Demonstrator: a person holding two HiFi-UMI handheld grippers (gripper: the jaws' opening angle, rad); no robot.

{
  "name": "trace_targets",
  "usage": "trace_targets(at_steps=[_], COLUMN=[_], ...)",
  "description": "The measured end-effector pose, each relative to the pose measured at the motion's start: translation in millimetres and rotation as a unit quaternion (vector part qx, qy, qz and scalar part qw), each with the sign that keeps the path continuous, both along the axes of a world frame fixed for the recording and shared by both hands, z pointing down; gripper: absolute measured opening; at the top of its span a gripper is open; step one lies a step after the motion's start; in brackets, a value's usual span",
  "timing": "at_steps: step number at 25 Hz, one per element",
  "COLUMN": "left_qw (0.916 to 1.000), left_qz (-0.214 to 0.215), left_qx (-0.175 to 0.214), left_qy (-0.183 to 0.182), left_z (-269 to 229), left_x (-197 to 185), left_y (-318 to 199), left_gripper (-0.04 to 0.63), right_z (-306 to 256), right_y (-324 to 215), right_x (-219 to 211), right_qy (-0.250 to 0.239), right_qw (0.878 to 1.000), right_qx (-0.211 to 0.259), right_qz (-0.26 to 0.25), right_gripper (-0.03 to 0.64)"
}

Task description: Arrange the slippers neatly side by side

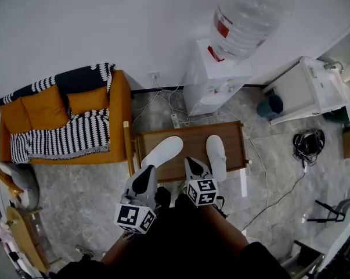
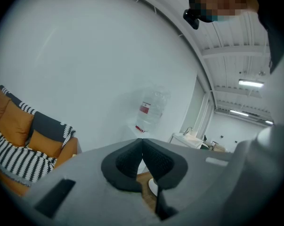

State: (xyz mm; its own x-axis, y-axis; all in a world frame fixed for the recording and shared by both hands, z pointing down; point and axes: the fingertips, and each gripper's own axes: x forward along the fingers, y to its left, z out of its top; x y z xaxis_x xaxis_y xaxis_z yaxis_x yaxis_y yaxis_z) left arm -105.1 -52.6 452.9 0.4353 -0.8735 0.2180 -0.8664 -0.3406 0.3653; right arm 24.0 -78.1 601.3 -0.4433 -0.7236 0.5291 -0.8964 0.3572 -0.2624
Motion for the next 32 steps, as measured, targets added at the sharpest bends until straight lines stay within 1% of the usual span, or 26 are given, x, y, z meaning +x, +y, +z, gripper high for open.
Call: trace_targets(at_steps=[3, 7, 13, 17, 21, 22, 23, 24, 27, 32], left_qw=[1.0000, 1.0000, 0.9998, 0.9996, 0.9994, 0.9993, 0.9991, 0.9990, 0.9989, 0.9984], left_qz=[0.001, 0.003, 0.002, 0.003, 0.004, 0.002, 0.001, 0.001, 0.005, -0.003], left_qx=[-0.004, -0.008, -0.021, -0.026, -0.034, -0.037, -0.041, -0.043, -0.046, -0.056], left_qy=[0.000, 0.001, 0.003, 0.004, 0.007, 0.009, 0.010, 0.010, 0.009, 0.011], left_z=[1.7, 5.5, 14.8, 19.4, 24.9, 26.5, 27.9, 29.1, 33.5, 38.7], left_x=[-9.9, -21.5, -40.8, -51.6, -60.1, -61.8, -63.5, -65.1, -68.8, -76.3], left_y=[-4.7, -10.4, -16.4, -18.8, -20.5, -20.7, -20.6, -20.3, -19.6, -18.4], left_gripper=[0.012, 0.012, 0.012, 0.012, 0.012, 0.012, 0.012, 0.012, 0.012, 0.012], right_z=[13.7, 38.9, 85.8, 119.7, 155.0, 163.6, 171.2, 177.7, 194.7, 222.1], right_y=[-5.6, -11.6, -17.5, -16.1, -11.6, -10.2, -8.7, -7.4, -5.2, -4.3], right_x=[-14.3, -28.3, -45.7, -54.4, -56.9, -56.7, -56.6, -56.9, -58.8, -60.1], right_qy=[-0.003, -0.017, -0.028, -0.041, -0.042, -0.040, -0.039, -0.038, -0.039, -0.040], right_qw=[1.000, 0.998, 0.990, 0.981, 0.969, 0.966, 0.963, 0.959, 0.952, 0.939], right_qx=[-0.020, -0.060, -0.131, -0.181, -0.229, -0.240, -0.251, -0.260, -0.283, -0.315], right_qz=[-0.001, 0.015, 0.038, 0.057, 0.083, 0.089, 0.096, 0.102, 0.115, 0.135], right_gripper=[0.014, 0.015, 0.015, 0.017, 0.026, 0.045, 0.083, 0.094, 0.097, 0.115])
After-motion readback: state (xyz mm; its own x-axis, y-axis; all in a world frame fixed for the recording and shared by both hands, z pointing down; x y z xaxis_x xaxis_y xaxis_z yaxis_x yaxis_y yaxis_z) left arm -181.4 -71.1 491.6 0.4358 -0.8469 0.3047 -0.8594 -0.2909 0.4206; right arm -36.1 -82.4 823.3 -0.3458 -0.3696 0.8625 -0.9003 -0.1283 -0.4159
